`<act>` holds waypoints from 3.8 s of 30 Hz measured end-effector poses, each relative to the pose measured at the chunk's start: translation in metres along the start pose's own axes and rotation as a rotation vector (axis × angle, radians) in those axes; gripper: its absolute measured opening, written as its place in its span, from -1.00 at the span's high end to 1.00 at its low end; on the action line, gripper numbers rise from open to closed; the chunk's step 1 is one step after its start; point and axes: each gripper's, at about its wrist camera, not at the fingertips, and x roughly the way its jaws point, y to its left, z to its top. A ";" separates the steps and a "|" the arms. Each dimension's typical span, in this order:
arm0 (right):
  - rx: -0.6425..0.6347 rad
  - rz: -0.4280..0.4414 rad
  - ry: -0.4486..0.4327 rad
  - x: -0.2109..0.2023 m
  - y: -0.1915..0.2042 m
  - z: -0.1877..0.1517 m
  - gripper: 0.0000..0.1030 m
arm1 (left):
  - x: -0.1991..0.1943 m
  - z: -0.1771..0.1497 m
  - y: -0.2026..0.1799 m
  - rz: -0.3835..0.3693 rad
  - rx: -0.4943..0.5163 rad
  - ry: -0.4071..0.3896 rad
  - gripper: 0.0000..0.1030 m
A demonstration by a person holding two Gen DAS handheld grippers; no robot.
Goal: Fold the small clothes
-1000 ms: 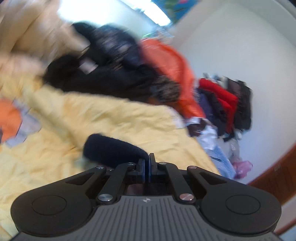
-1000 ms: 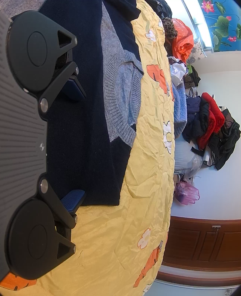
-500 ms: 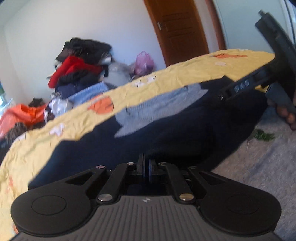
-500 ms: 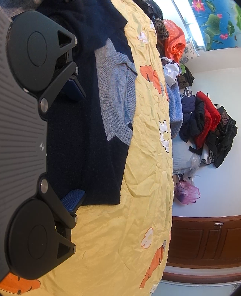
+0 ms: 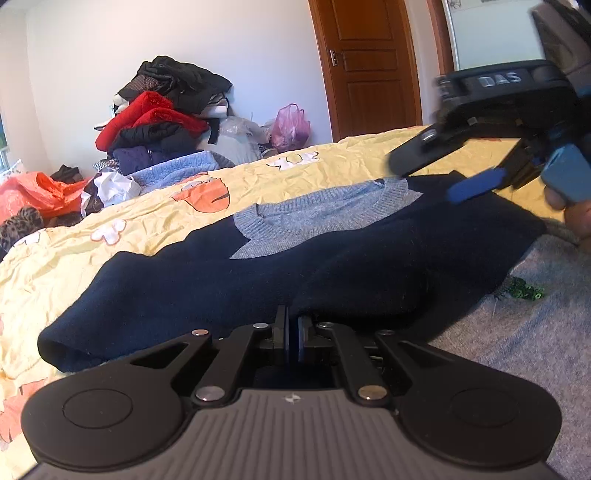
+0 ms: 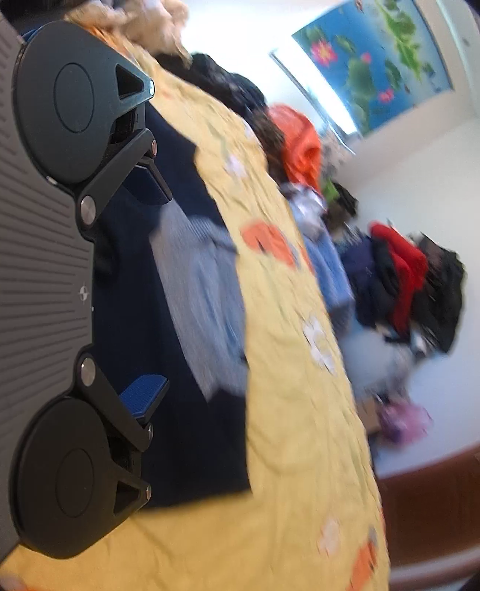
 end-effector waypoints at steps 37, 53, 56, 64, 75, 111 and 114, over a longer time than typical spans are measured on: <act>0.078 -0.153 0.049 -0.053 -0.081 0.044 0.52 | -0.018 -0.003 0.025 -0.017 -0.180 -0.124 -0.46; 0.182 -0.166 -0.085 -0.069 -0.106 0.025 -0.29 | -0.013 0.005 0.028 -0.008 -0.158 -0.086 -0.46; 0.078 -0.162 -0.132 -0.082 -0.082 0.017 -0.29 | -0.006 0.017 0.023 0.045 -0.118 -0.085 -0.54; -0.035 -0.122 -0.025 -0.030 -0.052 -0.003 -0.29 | 0.064 0.049 0.026 0.066 -0.107 0.102 -0.58; -0.207 -0.126 -0.076 -0.027 -0.065 -0.022 -0.26 | 0.084 0.040 0.051 0.047 -0.207 0.146 -0.81; -0.339 -0.351 -0.016 -0.085 0.023 -0.141 -1.00 | -0.068 -0.043 -0.008 0.095 -0.277 0.172 -1.00; -0.337 -0.350 -0.017 -0.085 0.024 -0.141 -1.00 | -0.068 -0.044 -0.007 0.093 -0.282 0.169 -1.00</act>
